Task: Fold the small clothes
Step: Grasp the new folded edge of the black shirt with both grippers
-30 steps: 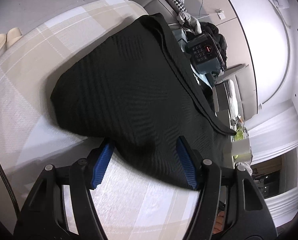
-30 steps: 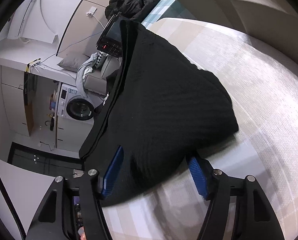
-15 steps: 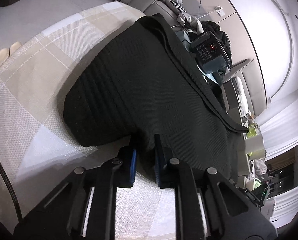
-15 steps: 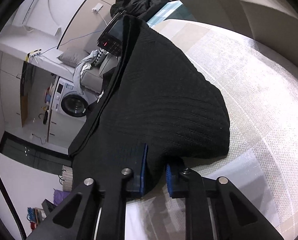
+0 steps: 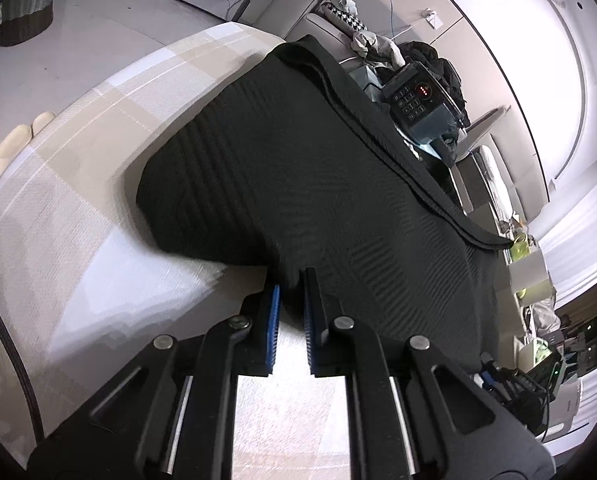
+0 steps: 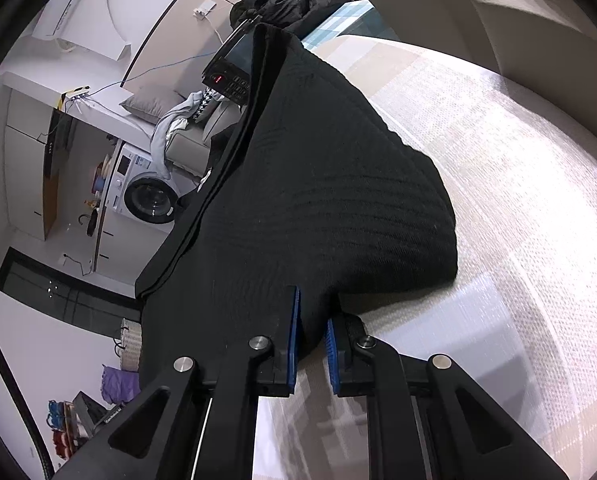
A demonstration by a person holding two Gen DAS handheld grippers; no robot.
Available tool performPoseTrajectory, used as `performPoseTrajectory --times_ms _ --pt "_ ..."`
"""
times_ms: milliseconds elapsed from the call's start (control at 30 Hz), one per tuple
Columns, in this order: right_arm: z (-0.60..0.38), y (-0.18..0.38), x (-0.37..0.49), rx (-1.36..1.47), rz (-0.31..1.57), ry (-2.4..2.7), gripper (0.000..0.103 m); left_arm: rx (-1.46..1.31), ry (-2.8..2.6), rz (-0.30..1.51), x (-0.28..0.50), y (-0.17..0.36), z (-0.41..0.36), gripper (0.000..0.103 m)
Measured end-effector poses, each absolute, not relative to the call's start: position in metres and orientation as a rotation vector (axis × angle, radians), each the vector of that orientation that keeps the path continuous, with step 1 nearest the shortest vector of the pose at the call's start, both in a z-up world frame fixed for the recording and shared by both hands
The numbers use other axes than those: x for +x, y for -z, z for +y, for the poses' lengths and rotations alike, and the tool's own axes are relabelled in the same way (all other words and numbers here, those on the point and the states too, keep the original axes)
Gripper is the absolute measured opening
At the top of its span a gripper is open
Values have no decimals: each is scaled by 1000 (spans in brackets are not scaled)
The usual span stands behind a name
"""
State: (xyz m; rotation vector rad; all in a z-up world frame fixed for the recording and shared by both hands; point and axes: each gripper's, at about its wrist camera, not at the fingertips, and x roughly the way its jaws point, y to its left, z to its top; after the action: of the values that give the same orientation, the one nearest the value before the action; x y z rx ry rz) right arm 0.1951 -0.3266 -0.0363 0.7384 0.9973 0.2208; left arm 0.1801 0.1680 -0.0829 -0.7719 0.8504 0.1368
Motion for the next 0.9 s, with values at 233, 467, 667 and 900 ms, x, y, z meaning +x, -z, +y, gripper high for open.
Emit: performPoseTrajectory --times_ms 233,467,667,900 --pt "-324 34 203 731 996 -219 11 -785 -124 855 169 87 169 8" --pt "-329 40 212 839 1010 -243 25 -830 -106 862 174 89 175 8" --pt "-318 35 222 830 972 -219 41 -904 -97 843 185 93 187 9" --pt "-310 42 234 823 951 -151 13 -1003 -101 814 202 100 193 9"
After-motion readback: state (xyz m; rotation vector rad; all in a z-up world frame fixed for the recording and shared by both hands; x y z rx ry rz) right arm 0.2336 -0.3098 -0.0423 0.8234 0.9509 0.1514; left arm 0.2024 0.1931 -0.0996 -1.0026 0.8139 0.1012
